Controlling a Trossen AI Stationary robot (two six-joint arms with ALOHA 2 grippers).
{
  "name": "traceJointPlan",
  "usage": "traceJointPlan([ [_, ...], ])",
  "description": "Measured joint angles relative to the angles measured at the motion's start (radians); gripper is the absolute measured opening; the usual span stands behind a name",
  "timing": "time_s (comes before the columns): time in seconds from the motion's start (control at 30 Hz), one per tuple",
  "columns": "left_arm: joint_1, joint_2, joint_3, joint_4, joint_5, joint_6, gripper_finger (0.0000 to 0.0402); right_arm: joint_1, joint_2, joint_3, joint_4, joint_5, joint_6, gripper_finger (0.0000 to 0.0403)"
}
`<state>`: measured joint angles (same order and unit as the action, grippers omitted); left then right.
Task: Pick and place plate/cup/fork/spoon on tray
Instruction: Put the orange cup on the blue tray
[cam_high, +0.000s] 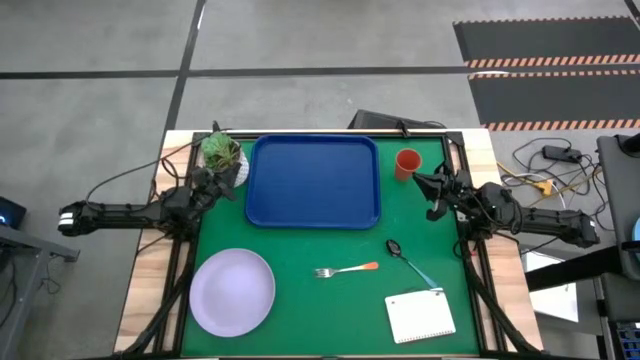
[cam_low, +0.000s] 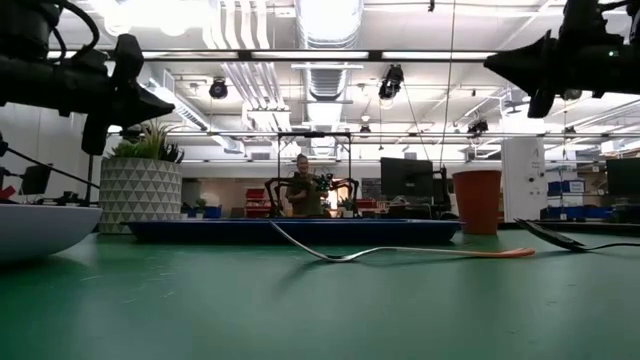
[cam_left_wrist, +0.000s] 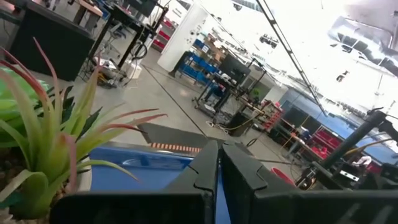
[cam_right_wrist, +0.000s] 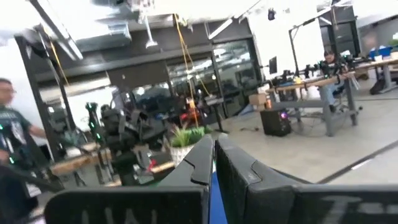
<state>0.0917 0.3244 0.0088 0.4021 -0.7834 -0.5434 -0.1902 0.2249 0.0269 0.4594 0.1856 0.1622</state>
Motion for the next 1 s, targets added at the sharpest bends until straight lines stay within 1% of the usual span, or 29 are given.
traceJointPlan([
  [0.33,0.000,0.030,0.006,0.014,0.002,0.019,0.0000,0.000,0.191,0.158,-0.022,0.001,-0.089,0.0009],
  [0.4,0.000,0.038,0.018,0.061,0.042,0.065,0.0000,0.000,0.230,0.195,-0.044,0.002,-0.101,0.0009],
  [0.6,-0.001,0.094,0.064,0.264,0.203,0.211,0.0000,0.000,0.332,0.309,-0.139,0.001,-0.153,0.0009],
  [0.67,-0.001,0.117,0.086,0.295,0.230,0.242,0.0000,0.000,0.355,0.351,-0.190,0.001,-0.158,0.0009],
  [0.73,-0.001,0.143,0.113,0.294,0.236,0.266,0.0000,0.000,0.376,0.405,-0.259,0.010,-0.160,0.0009],
  [0.93,-0.001,0.258,0.212,0.294,0.290,0.367,0.0000,-0.007,0.446,0.581,-0.537,0.145,-0.142,0.0009],
  [1.0,-0.001,0.293,0.249,0.294,0.291,0.415,0.0000,-0.020,0.473,0.626,-0.631,0.161,-0.116,0.0009],
])
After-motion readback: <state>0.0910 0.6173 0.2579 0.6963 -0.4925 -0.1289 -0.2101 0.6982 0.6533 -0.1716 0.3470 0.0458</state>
